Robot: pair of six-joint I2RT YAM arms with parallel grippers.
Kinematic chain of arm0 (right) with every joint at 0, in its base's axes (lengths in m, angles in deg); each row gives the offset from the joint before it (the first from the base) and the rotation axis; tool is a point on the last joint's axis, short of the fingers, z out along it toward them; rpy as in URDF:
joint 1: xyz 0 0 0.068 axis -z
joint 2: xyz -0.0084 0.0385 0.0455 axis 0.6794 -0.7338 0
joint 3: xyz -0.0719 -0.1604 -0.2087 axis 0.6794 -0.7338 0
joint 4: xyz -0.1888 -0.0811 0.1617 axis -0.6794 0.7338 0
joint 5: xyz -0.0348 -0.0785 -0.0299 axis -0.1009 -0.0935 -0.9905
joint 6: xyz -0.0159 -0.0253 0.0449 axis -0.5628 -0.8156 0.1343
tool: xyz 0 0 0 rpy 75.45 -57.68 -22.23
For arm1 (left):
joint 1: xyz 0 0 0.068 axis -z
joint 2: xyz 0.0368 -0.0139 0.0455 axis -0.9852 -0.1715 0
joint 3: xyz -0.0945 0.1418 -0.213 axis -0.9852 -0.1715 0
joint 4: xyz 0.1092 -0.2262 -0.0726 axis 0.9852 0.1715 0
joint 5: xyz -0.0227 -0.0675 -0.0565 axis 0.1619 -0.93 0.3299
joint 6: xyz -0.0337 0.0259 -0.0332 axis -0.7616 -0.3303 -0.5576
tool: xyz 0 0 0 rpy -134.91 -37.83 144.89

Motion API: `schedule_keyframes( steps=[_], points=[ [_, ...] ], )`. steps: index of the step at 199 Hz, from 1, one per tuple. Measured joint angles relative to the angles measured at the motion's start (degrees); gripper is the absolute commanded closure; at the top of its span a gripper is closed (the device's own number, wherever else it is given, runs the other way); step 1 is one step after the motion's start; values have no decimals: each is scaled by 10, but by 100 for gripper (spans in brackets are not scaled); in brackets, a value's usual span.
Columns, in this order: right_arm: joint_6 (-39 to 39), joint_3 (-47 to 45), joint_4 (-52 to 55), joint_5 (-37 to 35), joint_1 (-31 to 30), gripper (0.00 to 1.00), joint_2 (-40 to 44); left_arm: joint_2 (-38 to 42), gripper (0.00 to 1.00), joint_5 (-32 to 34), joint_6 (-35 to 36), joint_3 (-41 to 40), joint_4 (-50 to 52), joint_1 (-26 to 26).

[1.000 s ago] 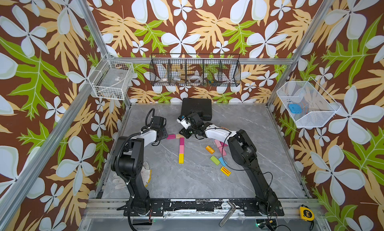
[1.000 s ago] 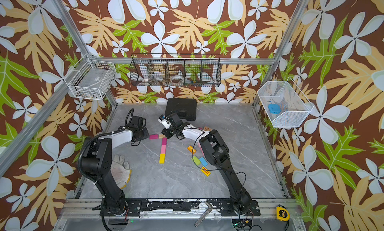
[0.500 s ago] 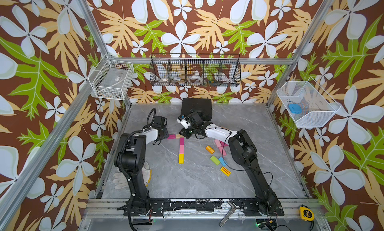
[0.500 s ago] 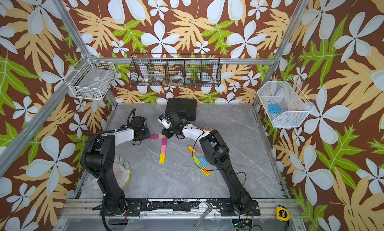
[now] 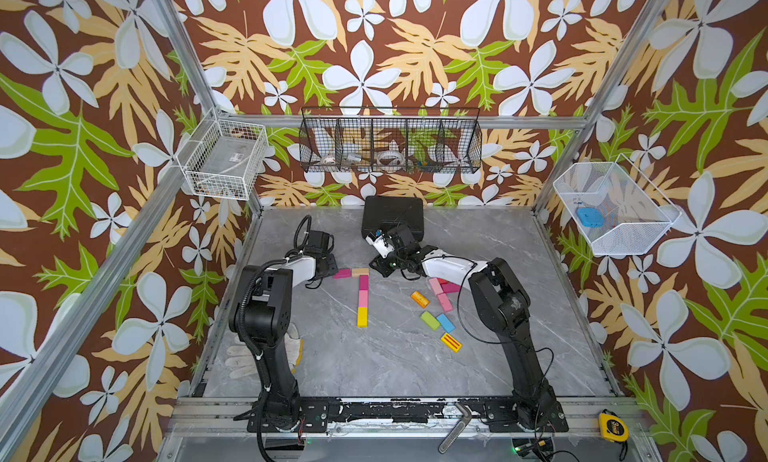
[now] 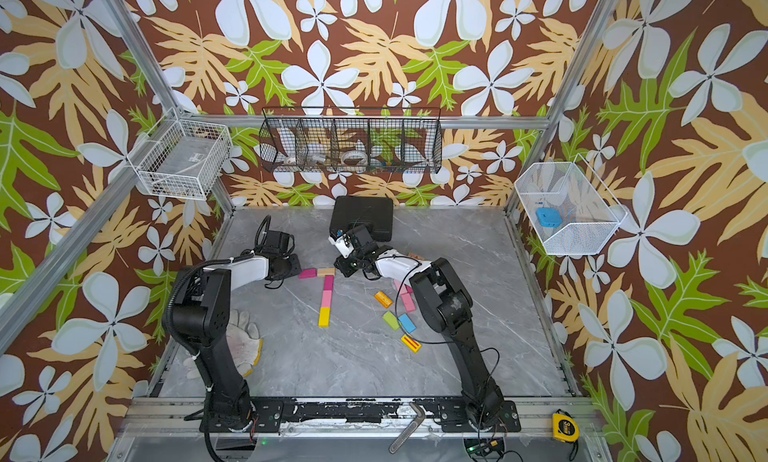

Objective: Assemble the number 7 with building blocks
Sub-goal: Adjust the building block at the center of the board.

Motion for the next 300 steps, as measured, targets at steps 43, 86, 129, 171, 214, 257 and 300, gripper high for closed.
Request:
schedule_keyframes(
  steps=[43,86,129,171,214,257,300],
  points=[
    [10,-38,-16,-13,7,73,14,-4,61,-10,2,3,-7,0],
    [14,-52,-27,-16,8,73,15,-4,60,-15,2,3,-9,0],
    [15,-57,-34,-19,9,73,16,-4,60,-23,2,3,-12,0],
    [22,-66,-35,-19,9,73,17,11,60,-22,-2,-17,-20,0],
    [26,-75,-39,-19,9,73,19,23,60,-6,-15,-28,-9,-6],
    [28,-75,-44,-19,9,73,19,30,61,5,-19,-35,1,-6],
    [28,-74,-44,-19,9,73,19,37,61,8,-24,-43,2,0]
  ],
)
